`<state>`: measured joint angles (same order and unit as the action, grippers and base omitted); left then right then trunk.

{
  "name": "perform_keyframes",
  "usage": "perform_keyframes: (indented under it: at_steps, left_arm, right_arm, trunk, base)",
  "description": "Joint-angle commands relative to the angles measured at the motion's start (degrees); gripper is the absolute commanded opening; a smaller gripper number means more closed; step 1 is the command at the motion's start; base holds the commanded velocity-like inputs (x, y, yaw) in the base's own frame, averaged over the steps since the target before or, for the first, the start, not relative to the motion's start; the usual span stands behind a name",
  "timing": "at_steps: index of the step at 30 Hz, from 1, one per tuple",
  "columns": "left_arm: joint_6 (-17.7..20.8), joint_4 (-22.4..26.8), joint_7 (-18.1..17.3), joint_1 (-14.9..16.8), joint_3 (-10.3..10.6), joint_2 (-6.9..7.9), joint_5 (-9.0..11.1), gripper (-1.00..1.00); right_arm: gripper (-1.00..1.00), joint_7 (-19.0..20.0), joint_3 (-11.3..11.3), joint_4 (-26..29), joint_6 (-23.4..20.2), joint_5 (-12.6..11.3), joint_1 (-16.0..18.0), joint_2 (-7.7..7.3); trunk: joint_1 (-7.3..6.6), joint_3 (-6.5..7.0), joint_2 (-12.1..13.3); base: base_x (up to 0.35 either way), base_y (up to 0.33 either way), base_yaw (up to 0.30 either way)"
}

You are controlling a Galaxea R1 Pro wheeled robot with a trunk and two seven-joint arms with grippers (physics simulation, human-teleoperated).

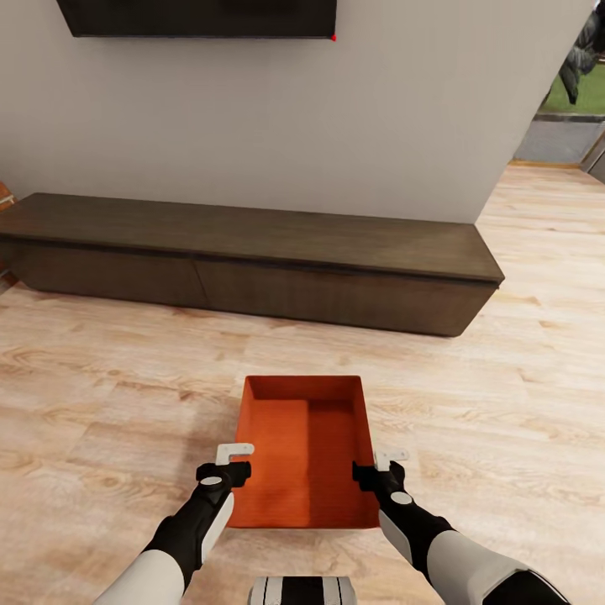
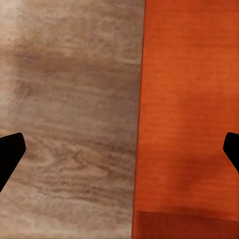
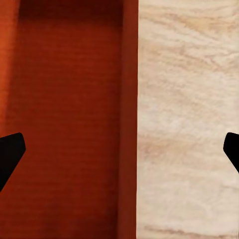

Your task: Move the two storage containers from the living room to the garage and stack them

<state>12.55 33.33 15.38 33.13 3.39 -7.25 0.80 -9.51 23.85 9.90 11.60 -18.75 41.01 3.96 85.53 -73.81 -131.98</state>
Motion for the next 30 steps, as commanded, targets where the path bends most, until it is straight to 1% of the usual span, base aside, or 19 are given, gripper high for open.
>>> perform_keyframes:
  at_steps: [1,18,30]
  left_arm:
    - [0.37,0.09,0.38,0.01,0.3,0.04,0.08,1.0]
    - [0.37,0.09,0.44,0.0,0.25,0.03,0.08,1.0]
    - [0.4,0.07,0.44,0.0,0.29,-0.04,0.08,1.0]
  right_arm:
    - [1.0,-0.25,0.5,-0.05,0.22,-0.51,0.04,0.0]
    - [1.0,-0.25,0.5,-0.06,0.27,-0.5,0.04,0.07]
    - [1.0,-0.25,0.34,-0.06,0.3,-0.56,0.04,0.1]
  trunk:
    - [0.22,-0.22,-0.43]
    - [3.95,-3.27,-7.25]
    - [3.95,-3.27,-7.25]
  base:
    - [0.0,0.0,0.0]
    - [0.0,0.0,0.0]
    - [0.0,0.0,0.0]
